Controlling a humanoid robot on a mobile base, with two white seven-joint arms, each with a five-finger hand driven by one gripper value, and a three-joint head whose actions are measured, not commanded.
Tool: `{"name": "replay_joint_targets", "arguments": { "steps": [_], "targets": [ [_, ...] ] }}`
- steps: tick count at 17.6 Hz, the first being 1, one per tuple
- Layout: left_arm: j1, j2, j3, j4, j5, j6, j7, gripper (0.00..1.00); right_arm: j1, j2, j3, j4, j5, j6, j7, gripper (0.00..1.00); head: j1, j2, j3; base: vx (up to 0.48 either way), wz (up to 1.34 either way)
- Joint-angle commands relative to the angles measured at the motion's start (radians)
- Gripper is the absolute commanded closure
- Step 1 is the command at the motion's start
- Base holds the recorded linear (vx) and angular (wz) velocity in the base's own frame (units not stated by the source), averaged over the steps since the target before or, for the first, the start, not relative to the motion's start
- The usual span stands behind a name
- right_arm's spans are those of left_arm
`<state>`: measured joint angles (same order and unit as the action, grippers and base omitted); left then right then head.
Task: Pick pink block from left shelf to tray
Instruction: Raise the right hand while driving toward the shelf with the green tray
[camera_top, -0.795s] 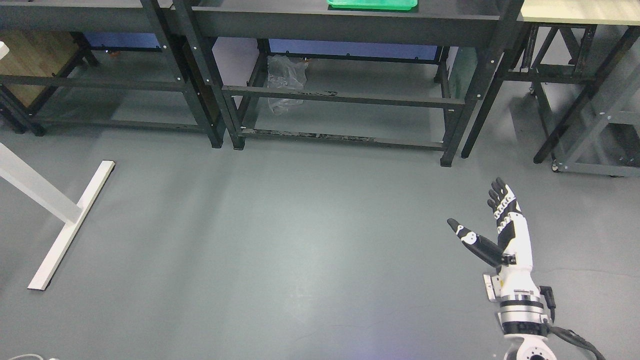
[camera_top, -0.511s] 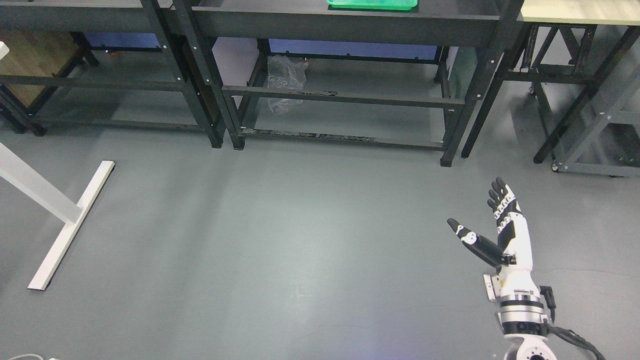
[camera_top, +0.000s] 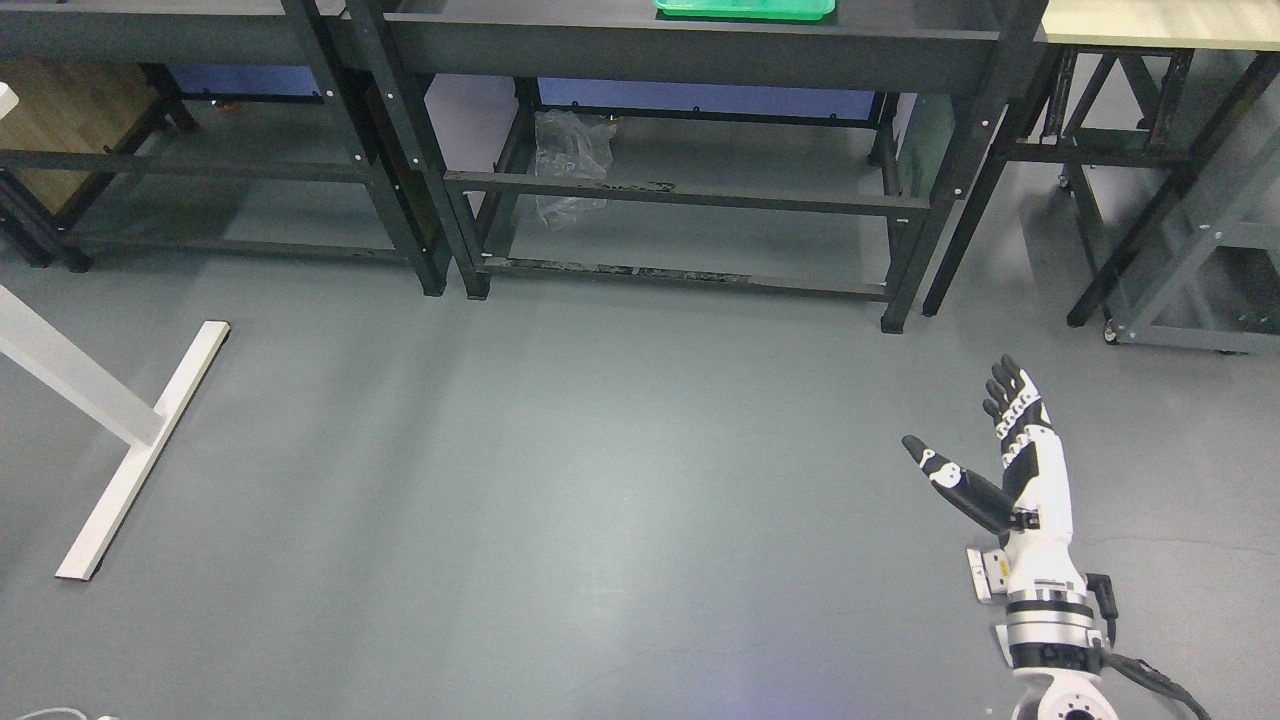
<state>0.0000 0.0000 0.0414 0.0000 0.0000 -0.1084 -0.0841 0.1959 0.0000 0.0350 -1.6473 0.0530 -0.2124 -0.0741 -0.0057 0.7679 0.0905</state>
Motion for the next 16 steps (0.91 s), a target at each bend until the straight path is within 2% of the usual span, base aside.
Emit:
{"name": "replay_joint_targets", "arguments": {
  "steps": [1,2,4,5,6,7,16],
  "targets": [
    [-0.023,0.017,0.0,-0.017,-0.002,0.0,0.0,0.0,-0.015,-0.017,-0.035,0.0,0.022,-0.021,-0.006,0.0,0.0,0.0,0.0,0.0,0.0],
    [-0.023,0.017,0.0,-0.017,-0.002,0.0,0.0,0.0,-0.024,-0.021,-0.035,0.0,0.122,-0.018,-0.01,0.01,0.0,0.0,0.0,0.0,0.0],
    [-0.023,0.017,0.0,-0.017,-0.002,0.0,0.0,0.0,-0.064,-0.038,-0.033,0.001,0.667,-0.012,-0.108,0.04,0.0,0.0,0.0,0.0,0.0],
    [-0.023,0.017,0.0,-0.017,-0.002,0.0,0.0,0.0,-0.073,-0.038,-0.03,0.0,0.873,-0.006,-0.168,0.05,0.0,0.0,0.0,0.0,0.0],
    [-0.023,0.017,0.0,-0.017,-0.002,0.0,0.0,0.0,-0.081,-0.038,-0.026,0.0,1.018,0.005,-0.208,0.05,0.0,0.0,0.0,0.0,0.0],
    [-0.023,0.017,0.0,-0.017,-0.002,0.0,0.0,0.0,-0.082,-0.038,-0.026,0.0,1.06,0.01,-0.222,0.04,0.0,0.0,0.0,0.0,0.0],
    [-0.023,0.017,0.0,-0.017,-0.002,0.0,0.0,0.0,-0.072,-0.028,-0.03,-0.035,1.027,0.002,-0.276,0.0,0.0,0.0,0.0,0.038,0.02]
  ]
}}
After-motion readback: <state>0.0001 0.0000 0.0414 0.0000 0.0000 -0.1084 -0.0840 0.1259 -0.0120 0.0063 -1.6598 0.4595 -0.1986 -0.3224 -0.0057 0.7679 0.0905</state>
